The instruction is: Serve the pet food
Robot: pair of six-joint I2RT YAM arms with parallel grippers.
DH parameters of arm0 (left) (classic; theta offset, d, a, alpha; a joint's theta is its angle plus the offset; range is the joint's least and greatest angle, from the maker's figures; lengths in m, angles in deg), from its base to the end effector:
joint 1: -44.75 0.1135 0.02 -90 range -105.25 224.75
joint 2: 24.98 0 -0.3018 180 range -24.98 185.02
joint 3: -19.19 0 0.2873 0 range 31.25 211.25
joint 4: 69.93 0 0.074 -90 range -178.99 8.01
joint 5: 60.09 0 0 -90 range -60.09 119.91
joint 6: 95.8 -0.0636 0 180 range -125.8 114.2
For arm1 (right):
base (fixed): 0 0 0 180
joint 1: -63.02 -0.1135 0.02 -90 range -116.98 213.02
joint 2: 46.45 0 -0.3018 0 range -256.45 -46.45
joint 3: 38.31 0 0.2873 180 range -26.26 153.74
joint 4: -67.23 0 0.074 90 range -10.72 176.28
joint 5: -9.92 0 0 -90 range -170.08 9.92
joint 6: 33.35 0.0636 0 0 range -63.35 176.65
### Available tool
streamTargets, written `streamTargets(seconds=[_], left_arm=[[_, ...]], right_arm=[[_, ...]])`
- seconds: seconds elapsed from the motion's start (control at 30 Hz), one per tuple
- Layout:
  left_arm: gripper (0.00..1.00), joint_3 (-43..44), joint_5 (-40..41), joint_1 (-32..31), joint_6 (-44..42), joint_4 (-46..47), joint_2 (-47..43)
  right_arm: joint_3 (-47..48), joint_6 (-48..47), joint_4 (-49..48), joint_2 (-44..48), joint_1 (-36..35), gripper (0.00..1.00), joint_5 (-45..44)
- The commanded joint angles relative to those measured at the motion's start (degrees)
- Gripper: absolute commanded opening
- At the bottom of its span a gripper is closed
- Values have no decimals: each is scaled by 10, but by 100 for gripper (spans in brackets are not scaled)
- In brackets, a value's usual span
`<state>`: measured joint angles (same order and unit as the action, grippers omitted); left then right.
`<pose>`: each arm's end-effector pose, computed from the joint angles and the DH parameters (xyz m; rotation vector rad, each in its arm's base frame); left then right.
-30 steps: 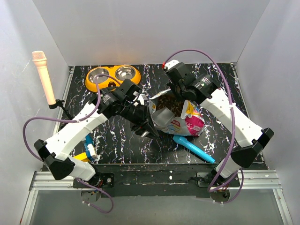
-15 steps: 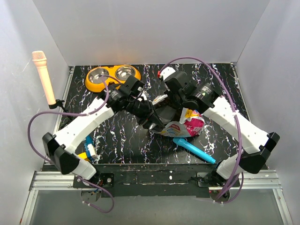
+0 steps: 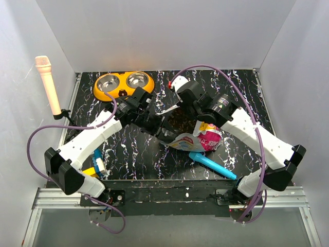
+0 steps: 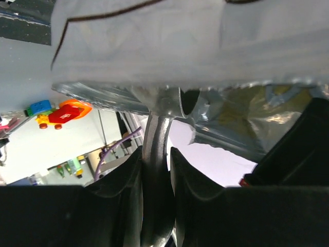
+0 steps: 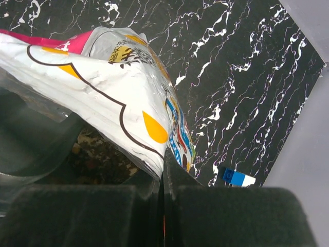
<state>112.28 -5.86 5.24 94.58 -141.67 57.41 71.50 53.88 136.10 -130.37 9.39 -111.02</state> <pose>0.2257 -0.2343 0.3561 1.1211 -2.3324 0.9110 0.2283 0.2548 0.4514 -0.7999 2.0481 -0.1378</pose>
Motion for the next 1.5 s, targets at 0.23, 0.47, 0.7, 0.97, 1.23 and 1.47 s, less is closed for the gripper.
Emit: streamTargets(seconds=[0.23, 0.47, 0.7, 0.97, 1.23, 1.47], left_arm=[[0, 46, 134, -10, -3, 24, 130], [0, 46, 206, -4, -198, 130, 189], [0, -59, 153, -5, -365, 281, 157], [0, -63, 56, -1, -412, 298, 94], [0, -128, -13, 40, -402, 318, 14], [0, -153, -25, 46, -361, 330, -43]], right_arm=[[48, 17, -109, 41, -4, 1, -37], [12, 22, -101, 68, -3, 1, -44], [-13, 39, -91, 93, 8, 1, -49], [-35, 29, -84, 111, 52, 1, -57], [-30, 12, -88, 105, 91, 1, -45], [-37, 7, -91, 107, 103, 1, -47]])
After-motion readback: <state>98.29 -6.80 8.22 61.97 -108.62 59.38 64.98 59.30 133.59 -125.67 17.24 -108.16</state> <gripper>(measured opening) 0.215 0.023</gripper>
